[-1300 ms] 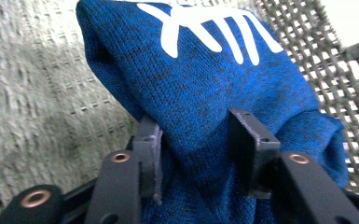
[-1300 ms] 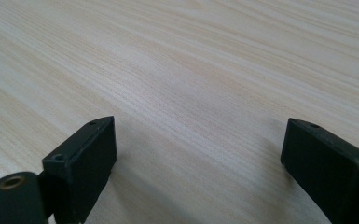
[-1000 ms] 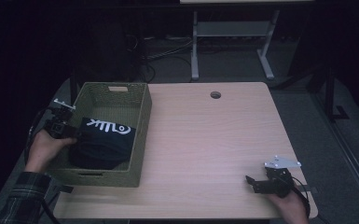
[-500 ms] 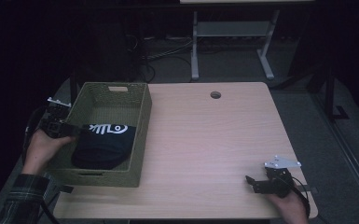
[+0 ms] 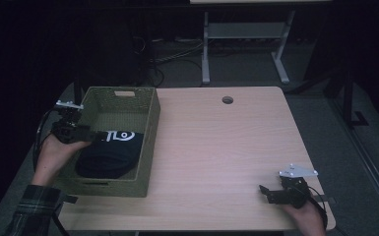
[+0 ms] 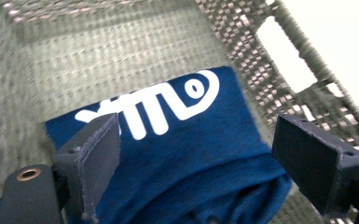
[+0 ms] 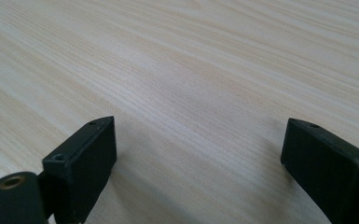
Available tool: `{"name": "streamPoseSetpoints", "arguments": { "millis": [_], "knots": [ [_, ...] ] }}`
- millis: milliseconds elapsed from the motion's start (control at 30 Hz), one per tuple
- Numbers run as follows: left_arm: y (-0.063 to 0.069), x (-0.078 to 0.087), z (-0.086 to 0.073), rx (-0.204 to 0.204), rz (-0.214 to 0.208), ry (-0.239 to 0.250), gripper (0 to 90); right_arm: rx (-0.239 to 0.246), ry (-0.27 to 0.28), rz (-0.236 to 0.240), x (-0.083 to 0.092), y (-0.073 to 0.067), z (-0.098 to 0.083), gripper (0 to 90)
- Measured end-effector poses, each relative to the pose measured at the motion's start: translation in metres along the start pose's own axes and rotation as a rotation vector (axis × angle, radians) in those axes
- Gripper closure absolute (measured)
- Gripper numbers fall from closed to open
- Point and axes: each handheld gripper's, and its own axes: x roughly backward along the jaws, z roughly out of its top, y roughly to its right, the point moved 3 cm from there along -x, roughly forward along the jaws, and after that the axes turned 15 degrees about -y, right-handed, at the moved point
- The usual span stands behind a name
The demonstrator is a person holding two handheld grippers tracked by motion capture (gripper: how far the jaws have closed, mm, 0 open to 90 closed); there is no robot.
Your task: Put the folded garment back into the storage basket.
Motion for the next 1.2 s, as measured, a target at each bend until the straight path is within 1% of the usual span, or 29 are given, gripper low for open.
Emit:
{"name": "streamPoseSetpoints", "arguments": {
  "millis": [133,233,400,500,733,767,867,933,1000,1067,1200],
  "knots": [
    [0.012,-0.001,0.004,-0.015,-0.020,0.031,15.0,0.000,0.000,0.000,0.000,0.000,0.000,10.0],
    [0.026,-0.005,0.007,-0.030,-0.022,0.049,14.4,0.000,0.000,0.000,0.000,0.000,0.000,10.0],
    [0.050,-0.011,0.014,-0.075,-0.050,0.061,13.6,0.001,0.000,0.000,0.000,0.000,0.000,10.1],
    [0.063,-0.012,0.018,-0.099,-0.063,0.079,13.6,0.000,0.000,0.000,0.000,0.000,0.000,10.1],
    [0.100,-0.017,0.029,-0.170,-0.101,0.098,13.6,0.000,0.000,0.000,0.000,0.000,0.000,10.1],
    [0.104,-0.018,0.030,-0.169,-0.108,0.103,13.6,0.000,0.000,0.000,0.000,0.000,0.000,10.0],
    [0.119,-0.024,0.034,-0.189,-0.130,0.114,13.6,0.001,0.000,0.000,0.000,0.000,0.000,10.0],
    [0.128,-0.029,0.036,-0.212,-0.137,0.110,13.6,0.003,0.002,-0.002,0.000,0.000,0.000,10.1],
    [0.139,-0.037,0.038,-0.228,-0.154,0.107,13.6,0.001,0.001,-0.001,0.000,0.000,0.000,10.1],
    [0.148,-0.042,0.039,-0.237,-0.162,0.105,13.6,0.001,0.001,-0.001,0.000,0.000,0.000,10.0],
    [0.166,-0.055,0.043,-0.273,-0.180,0.094,13.6,0.001,0.001,0.000,0.000,0.000,0.000,10.0]
  ]
}}
